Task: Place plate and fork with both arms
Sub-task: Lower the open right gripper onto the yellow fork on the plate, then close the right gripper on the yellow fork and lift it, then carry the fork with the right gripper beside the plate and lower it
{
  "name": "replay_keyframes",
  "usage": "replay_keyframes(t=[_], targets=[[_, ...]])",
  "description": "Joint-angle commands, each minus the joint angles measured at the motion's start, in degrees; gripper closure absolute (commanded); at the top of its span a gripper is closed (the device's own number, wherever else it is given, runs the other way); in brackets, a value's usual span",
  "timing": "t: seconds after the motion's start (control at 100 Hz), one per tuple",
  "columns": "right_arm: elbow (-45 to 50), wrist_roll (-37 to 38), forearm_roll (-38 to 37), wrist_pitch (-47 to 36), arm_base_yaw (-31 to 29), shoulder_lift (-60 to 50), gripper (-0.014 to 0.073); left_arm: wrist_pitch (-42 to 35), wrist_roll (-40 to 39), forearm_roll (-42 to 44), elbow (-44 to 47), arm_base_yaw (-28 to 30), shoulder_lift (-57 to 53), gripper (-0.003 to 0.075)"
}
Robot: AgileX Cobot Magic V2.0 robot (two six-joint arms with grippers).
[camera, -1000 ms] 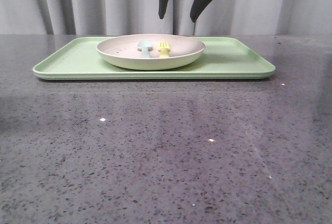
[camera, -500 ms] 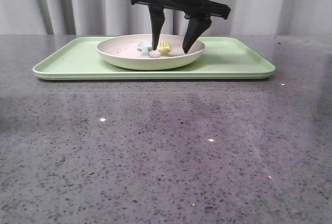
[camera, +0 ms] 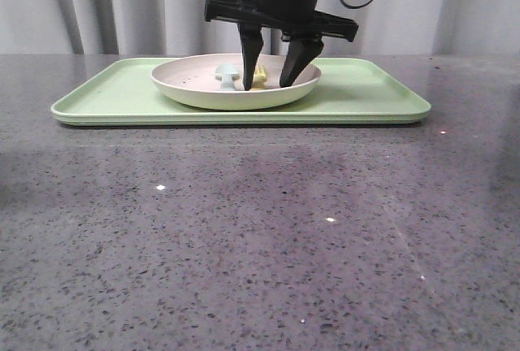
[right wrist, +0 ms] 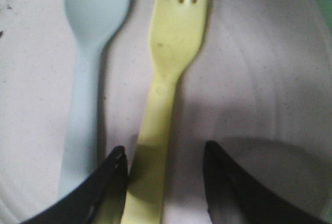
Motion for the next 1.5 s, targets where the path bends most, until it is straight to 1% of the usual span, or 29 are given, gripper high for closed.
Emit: replay_keyframes(t=[0.0,0.13,0.36,0.46,0.56,0.74,0.85,0.97,1.13,1.29,1.49], targets=[[-1.64,-0.05,0.46,-0.71,0.08,-3.39,0.0321,-3.8,-0.48,-0.93,-1.54,0.19,-0.6,0.0447],[-1.64,-0.05,0.51,-0.77,0.08,-3.39,0.0403,-3.8,-0.48,-0.93,-1.54,0.19,-0.6,0.0447],[-1.64,-0.05,0.51,-0.88,0.08,-3.39,0.0602,-3.8,-0.48,-0.93,-1.54,0.19,-0.6,0.0447],[-1.99,-0.05,0.51,-0.62,0.08,-3.39,0.0643,-3.8,-0.48,-0.93,-1.54,0.19,-0.6,0.0447],[-3.18,-0.1,0.47,0.63,0.08,-3.57,0.0642,-3.8,-0.48,-0.93,-1.54,0.19,-0.6,0.0447],[-8.95,-0.1,-1.41,5.62,-0.02,-3.63,0.0642,-3.8,-0.48,-0.93,-1.54,0.19,-0.6,0.0447],[-11.5,-0.3,-1.82,5.78,-0.02,-4.35,0.0642,-3.45,-0.48,-0.93,-1.54,0.19,-0.6,0.0447],[-11.56,-0.36,-2.06,5.71,-0.24,-6.19,0.0642,-2.63,-0.48,-1.16,-1.54,0.19,-0.6,0.0447],[-11.56,-2.78,-2.12,5.77,-2.05,-8.18,0.0642,-2.34,-0.48,-1.16,-1.54,0.19,-0.6,0.0447],[-11.48,-2.92,-2.22,5.82,-3.83,-10.03,0.0642,-2.0,-0.48,-1.16,-1.54,0.19,-0.6,0.0447],[-8.19,-2.92,-2.55,5.82,-6.19,-12.83,0.0642,-1.74,-0.48,-1.16,-1.54,0.19,-0.6,0.0447]])
